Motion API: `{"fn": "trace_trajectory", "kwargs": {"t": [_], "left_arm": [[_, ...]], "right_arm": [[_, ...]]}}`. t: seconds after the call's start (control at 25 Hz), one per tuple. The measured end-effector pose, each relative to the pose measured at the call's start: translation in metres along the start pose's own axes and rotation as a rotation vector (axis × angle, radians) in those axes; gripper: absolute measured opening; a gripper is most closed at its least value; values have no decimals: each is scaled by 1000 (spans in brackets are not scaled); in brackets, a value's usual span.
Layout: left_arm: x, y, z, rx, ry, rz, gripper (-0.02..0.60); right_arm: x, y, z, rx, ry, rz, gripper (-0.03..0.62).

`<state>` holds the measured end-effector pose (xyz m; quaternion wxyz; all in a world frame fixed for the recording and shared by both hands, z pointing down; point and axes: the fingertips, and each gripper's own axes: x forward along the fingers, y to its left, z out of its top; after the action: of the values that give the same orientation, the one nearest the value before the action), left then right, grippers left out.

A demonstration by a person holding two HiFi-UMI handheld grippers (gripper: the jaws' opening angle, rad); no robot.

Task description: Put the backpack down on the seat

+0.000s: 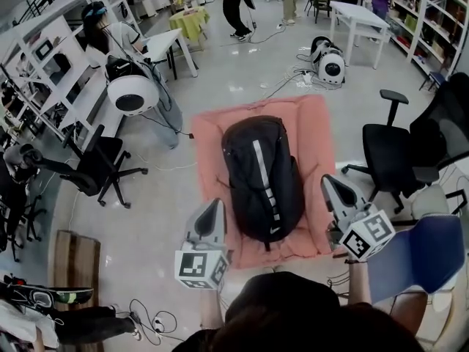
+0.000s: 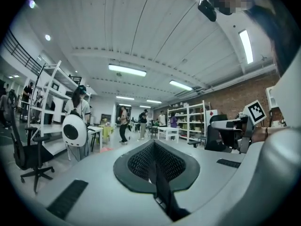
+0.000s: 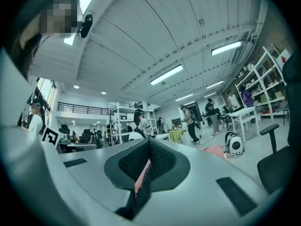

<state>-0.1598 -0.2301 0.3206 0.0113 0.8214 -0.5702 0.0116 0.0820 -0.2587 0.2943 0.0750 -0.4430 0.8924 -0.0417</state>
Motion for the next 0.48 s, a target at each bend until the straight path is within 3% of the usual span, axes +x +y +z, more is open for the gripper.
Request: {"fn": "trace_trajectory", "kwargs": {"t": [0.48], "left_arm": [[-7,1,2,11,-5,26,14]], "right_arm": [[-11,-6,-1,-22,1,-11,12]]}}
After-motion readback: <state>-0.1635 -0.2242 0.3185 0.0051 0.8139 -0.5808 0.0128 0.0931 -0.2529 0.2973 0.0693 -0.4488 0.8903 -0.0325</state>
